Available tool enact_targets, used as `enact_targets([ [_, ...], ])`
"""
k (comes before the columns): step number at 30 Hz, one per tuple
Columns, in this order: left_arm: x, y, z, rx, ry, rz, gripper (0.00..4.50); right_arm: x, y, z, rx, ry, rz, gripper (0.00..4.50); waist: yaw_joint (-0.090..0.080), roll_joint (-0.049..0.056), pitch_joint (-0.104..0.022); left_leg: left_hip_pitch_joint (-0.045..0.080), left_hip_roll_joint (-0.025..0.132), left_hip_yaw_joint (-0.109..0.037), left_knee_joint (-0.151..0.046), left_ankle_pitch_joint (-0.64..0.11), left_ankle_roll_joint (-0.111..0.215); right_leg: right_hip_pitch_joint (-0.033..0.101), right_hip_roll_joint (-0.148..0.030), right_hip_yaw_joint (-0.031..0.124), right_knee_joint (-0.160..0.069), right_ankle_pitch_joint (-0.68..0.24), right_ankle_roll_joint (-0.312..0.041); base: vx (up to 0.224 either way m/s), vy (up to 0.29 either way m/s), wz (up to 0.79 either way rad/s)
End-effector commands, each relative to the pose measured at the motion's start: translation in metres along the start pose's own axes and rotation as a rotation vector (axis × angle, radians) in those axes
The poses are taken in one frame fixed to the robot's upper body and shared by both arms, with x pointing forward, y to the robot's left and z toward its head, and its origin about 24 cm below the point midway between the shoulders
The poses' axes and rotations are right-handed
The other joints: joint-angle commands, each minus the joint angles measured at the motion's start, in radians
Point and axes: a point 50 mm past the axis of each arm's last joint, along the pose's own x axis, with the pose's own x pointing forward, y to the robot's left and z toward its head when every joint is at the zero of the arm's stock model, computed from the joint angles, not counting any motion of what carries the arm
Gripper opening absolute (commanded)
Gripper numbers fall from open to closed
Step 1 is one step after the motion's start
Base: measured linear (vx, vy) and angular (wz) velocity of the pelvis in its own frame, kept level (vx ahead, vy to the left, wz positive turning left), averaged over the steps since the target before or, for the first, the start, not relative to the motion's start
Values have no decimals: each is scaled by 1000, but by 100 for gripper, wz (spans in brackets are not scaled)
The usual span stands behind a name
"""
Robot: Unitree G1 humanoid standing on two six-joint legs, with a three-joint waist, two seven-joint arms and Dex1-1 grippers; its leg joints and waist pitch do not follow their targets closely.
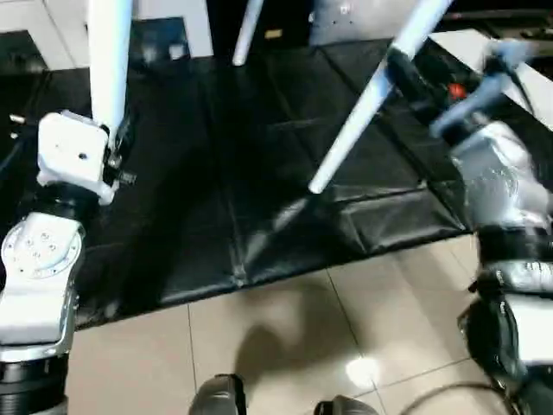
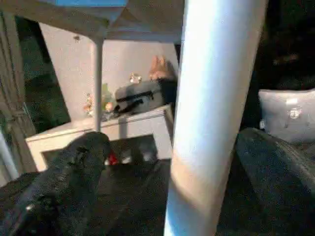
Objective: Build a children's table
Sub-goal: Flip table
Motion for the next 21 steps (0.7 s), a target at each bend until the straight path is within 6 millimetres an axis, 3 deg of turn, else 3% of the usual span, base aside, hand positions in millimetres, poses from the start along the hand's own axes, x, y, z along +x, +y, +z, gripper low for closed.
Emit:
enact_targets([
  [1, -4, -19, -17, 60, 89, -167, 152, 6, 1, -6, -6, 31, 15, 450, -11, 10, -65, 37, 84, -34, -87, -325, 7, 8, -81, 59, -71, -71, -255, 0, 0, 0],
  [5, -3, -25, -24, 52, 103, -205, 152, 19, 7, -11, 24, 54, 60, 450, -3, 9, -62, 43, 87, -25, -89, -353, 11, 3, -84, 63, -75, -118, -257, 0, 0, 0],
  [8, -2, -28, -27, 40, 117, -214, 152, 22, 15, -10, 59, 51, 155, 450, 2, 9, -64, 41, 91, -24, -92, -325, 23, 5, -82, 62, -71, -84, -247, 0, 0, 0],
  [14, -4, -36, -44, -39, 188, -189, 152, 22, 29, -5, 34, 59, 379, 450, 4, 7, -74, 38, 93, -18, -80, -202, 94, 12, -84, 59, -61, 54, -281, 0, 0, 0],
  [18, -11, -40, -64, -52, 292, -176, 152, 18, 32, -4, -10, 49, 399, 450, 5, 12, -81, 38, 93, -16, -71, -119, 140, 3, -77, 54, -52, 144, -284, 0, 0, 0],
  [21, -14, -38, -75, -36, 343, -159, 152, 15, 33, -13, -19, 88, 400, 450, 5, 11, -74, 36, 93, -16, -79, -189, 130, 3, -80, 55, -61, 67, -276, 0, 0, 0],
])
